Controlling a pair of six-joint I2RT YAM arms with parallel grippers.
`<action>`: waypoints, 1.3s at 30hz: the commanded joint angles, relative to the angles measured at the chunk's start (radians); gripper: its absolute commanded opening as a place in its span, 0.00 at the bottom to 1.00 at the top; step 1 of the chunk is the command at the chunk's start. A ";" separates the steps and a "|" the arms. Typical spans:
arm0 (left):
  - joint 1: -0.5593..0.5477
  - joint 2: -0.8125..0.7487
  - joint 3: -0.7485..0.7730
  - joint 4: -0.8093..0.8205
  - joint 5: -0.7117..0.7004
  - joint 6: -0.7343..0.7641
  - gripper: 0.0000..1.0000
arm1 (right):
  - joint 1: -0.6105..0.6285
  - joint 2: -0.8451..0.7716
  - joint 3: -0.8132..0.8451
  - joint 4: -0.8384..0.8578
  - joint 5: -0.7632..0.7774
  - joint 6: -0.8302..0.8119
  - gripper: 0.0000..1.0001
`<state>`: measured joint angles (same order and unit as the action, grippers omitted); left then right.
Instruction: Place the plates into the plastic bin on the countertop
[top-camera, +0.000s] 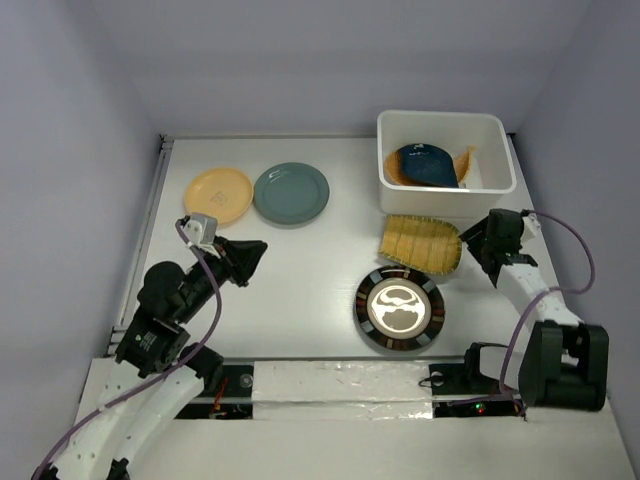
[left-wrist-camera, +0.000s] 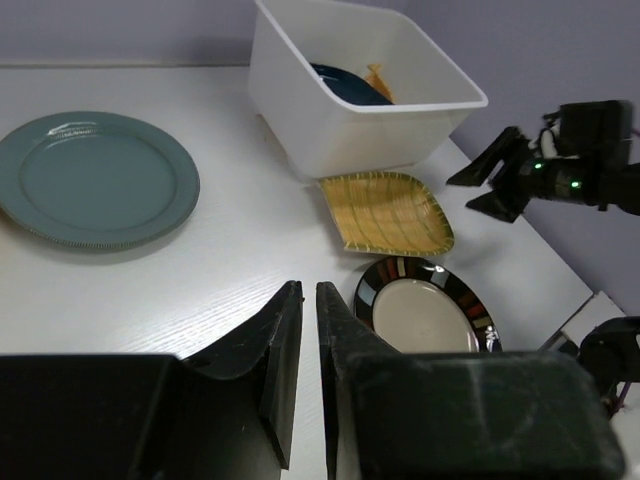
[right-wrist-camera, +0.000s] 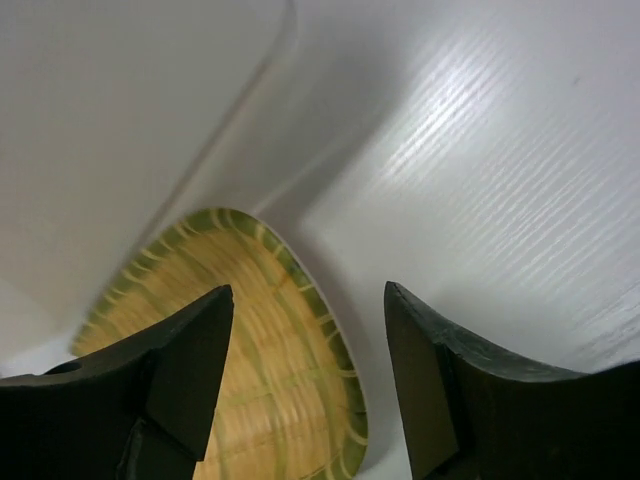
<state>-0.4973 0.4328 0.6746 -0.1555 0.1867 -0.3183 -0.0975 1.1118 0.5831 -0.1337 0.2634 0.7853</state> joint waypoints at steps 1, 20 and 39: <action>-0.017 -0.048 0.042 0.028 -0.032 0.007 0.10 | -0.013 0.112 0.067 -0.067 -0.108 -0.087 0.66; -0.067 -0.203 0.045 0.013 -0.102 0.008 0.12 | -0.022 0.456 0.328 -0.331 -0.343 -0.304 0.32; -0.095 -0.178 0.042 0.008 -0.121 0.010 0.13 | 0.013 -0.266 0.262 -0.526 -0.584 -0.296 0.00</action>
<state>-0.5877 0.2428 0.6819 -0.1780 0.0734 -0.3180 -0.1028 0.9577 0.7578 -0.5957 -0.1860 0.5030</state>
